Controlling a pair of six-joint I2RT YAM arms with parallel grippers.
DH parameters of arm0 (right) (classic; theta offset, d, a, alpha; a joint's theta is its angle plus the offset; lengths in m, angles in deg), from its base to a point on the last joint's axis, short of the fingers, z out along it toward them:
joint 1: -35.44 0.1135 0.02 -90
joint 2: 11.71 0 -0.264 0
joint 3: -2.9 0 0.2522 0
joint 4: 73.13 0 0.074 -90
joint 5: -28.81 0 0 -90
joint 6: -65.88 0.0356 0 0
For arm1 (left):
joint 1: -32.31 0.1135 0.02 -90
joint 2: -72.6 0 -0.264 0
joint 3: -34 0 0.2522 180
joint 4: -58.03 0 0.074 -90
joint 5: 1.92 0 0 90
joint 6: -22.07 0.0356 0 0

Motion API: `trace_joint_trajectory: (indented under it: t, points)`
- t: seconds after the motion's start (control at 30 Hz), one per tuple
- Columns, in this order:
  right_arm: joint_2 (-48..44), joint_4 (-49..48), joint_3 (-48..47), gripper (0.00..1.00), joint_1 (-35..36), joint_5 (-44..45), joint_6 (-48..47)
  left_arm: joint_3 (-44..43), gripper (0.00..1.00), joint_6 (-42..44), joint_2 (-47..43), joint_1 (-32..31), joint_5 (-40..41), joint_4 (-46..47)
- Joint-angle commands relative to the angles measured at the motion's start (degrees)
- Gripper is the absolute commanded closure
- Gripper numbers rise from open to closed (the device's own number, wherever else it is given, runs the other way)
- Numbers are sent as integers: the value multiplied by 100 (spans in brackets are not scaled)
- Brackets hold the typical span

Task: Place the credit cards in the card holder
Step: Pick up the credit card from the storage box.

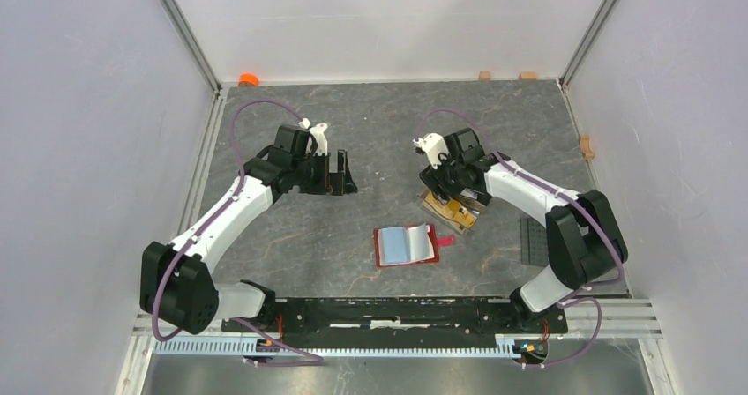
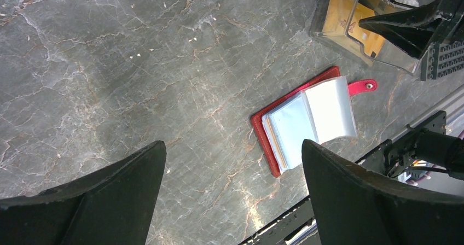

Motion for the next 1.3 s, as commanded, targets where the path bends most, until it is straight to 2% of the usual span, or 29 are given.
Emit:
trace_joint_trajectory:
  t: [0.0, 0.27, 0.47, 0.67, 1.03, 1.27]
  points:
    - [-196, 433, -135, 29, 13, 18, 99, 10, 0, 201, -52, 27, -149, 53]
    - [-216, 252, 108, 32, 17, 719, 12, 30, 0, 218, -81, 29, -142, 42]
    - [-485, -449, 290, 21, 19, 1106, -151, 37, 0, 227, -57, 30, -150, 43]
    - [-166, -513, 275, 12, -84, 1371, -185, 39, 0, 227, -24, 25, -166, 42]
    - [378, -172, 198, 12, -519, 61, 187, 39, 0, 218, -39, 27, -202, 43]
    - [172, 256, 259, 17, -519, -743, 267, 32, 0, 214, -54, 25, -220, 44]
